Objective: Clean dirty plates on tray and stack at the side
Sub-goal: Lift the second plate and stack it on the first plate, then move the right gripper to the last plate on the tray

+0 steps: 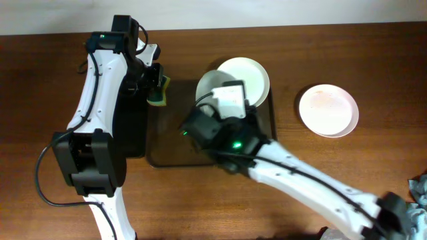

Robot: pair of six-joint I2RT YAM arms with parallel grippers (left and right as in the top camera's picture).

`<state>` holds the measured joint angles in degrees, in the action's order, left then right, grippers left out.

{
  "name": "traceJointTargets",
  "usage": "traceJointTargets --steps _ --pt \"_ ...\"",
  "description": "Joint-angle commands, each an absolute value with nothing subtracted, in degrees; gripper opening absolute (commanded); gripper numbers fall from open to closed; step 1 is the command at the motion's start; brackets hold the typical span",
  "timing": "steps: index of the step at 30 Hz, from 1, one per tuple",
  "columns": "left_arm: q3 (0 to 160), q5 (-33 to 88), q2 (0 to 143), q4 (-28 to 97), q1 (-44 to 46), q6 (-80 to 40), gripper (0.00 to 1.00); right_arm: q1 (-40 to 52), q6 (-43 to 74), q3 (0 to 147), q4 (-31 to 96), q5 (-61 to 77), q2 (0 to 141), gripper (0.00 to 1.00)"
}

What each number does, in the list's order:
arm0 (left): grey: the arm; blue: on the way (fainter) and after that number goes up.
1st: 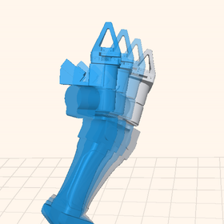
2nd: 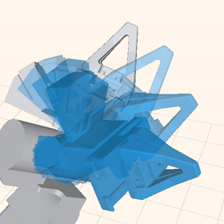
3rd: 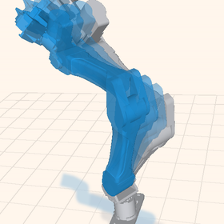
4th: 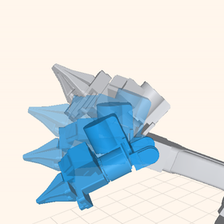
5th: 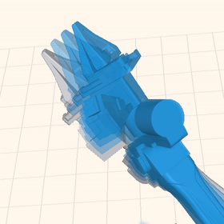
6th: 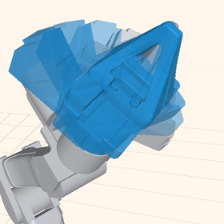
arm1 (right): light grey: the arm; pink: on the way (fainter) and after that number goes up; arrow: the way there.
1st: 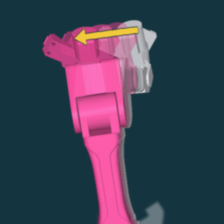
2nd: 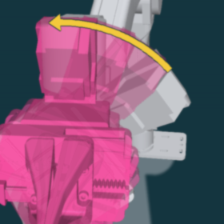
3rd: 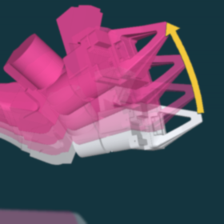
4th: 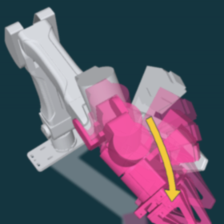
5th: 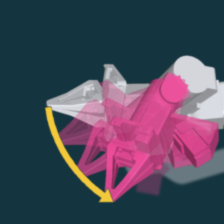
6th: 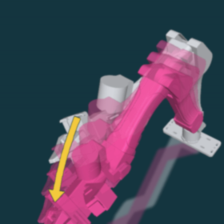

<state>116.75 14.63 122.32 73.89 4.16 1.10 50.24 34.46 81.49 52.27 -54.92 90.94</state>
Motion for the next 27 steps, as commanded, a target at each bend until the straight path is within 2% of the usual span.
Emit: traceJointTargets --steps 1,8,13,15,19,24,25,26,27 --pt "117.14 15.25 122.3 73.76 4.23 2.24 0.01 44.77 35.4 81.97 53.12 -43.33 82.74 0.04" --pt "117.14 15.27 122.3 73.73 4.23 2.24 0.01 30.48 35.38 81.97 56.82 -26.52 80.23 0.04" --pt "117.14 15.27 122.3 73.73 4.23 2.24 0.01 9.26 33.19 81.97 60.03 -10.44 80.07 0.04" --pt "117.14 15.27 122.3 73.56 4.23 2.24 0.01 -0.34 31.68 81.82 62.43 -9.69 80.23 0.04" --pt "117.14 15.27 122.3 73.17 4.23 2.24 0.01 -13.58 30.13 79.55 60.38 -10.98 85.67 0.04" --pt "117.14 15.27 122.3 73.08 4.23 2.24 0.01 -16.88 28.71 79.55 55.0 -10.94 100.55 0.04" --pt "117.14 15.27 122.3 73.08 4.23 2.24 0.01 -16.91 28.73 79.55 54.98 -10.92 102.63 0.11" --pt "117.14 15.27 122.3 73.08 4.23 2.24 0.01 -16.91 28.73 79.55 54.76 -10.85 103.74 0.6" --pt "117.14 15.27 122.3 73.08 4.23 2.24 0.01 -16.88 28.69 79.72 54.59 -9.04 103.94 0.73"
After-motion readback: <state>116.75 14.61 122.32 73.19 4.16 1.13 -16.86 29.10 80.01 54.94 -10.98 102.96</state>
